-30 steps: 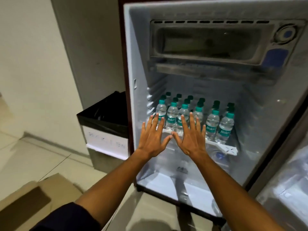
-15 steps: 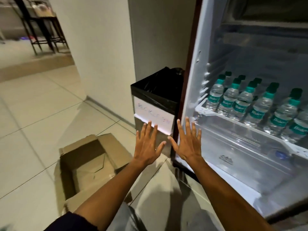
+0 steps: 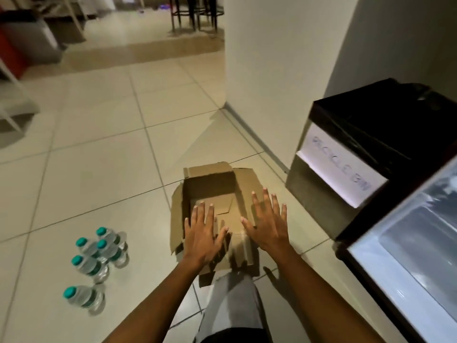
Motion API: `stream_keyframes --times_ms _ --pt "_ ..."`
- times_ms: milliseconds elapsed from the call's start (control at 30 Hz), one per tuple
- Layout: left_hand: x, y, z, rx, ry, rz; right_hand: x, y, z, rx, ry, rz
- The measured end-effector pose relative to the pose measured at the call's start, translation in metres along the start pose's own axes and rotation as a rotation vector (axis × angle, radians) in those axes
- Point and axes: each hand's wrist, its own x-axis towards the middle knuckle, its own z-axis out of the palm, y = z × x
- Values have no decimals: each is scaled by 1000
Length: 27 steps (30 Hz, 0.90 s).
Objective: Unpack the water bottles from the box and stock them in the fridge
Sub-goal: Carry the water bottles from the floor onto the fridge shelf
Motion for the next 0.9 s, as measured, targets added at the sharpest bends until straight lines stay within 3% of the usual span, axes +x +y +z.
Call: stream_keyframes --times_ms 467,767,900 --pt "-45 -201 15 -49 -51 -561 52 -206 102 14 -243 -420" --pt "-21 -287 0 -108 61 -823 66 -278 152 8 -346 -611" --pt "-1 -316 -4 -155 59 -859 69 -295 169 70 -389 -660"
